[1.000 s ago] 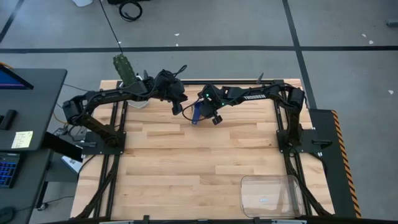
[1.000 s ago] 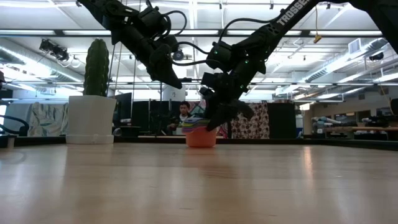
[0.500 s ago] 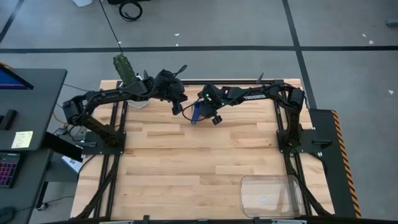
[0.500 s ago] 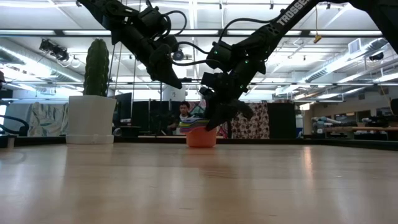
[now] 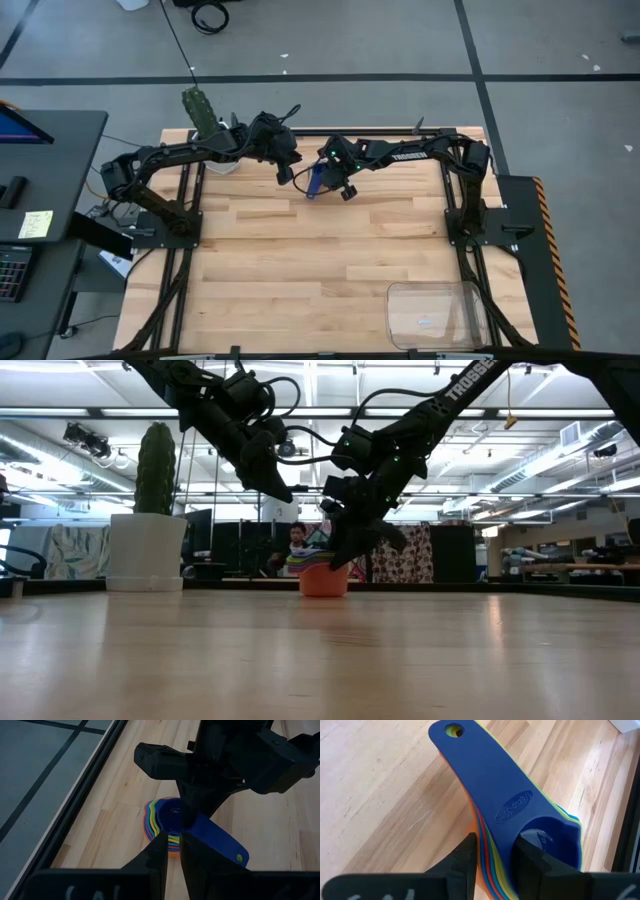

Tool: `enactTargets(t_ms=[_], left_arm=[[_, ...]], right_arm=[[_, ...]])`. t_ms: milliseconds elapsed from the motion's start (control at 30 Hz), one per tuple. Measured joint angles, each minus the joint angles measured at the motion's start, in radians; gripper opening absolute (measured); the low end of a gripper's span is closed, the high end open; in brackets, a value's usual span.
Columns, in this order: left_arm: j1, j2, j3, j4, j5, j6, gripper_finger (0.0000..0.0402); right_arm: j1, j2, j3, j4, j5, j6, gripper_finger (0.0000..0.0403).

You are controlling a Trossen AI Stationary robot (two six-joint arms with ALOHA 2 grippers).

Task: Nest measuring cups in basket
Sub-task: Put the stacked measuring cups into the transparent bin

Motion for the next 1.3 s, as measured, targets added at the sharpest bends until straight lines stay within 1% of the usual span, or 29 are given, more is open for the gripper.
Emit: enactTargets(t_ms=[267,433,800,1300], left_arm=[[0.000,0.000,0.000,0.000,0.000,0.000,0.0052],[0.000,0.000,0.000,0.000,0.000,0.000,0.0052],[0.000,0.000,0.000,0.000,0.000,0.000,0.0052],[0.000,0.000,0.000,0.000,0.000,0.000,0.0052]], right_arm=[[0.000,0.000,0.000,0.003,0.003,0.002,0.0101],[0.000,0.002,0.000,0.019,0.014,0.039,0.0101],[0.002,0.002,0.000,0.017,0.016,0.066,0.0101],[0.022,-0.010,0.011,-0.060,0.052,0.093,0.0099]])
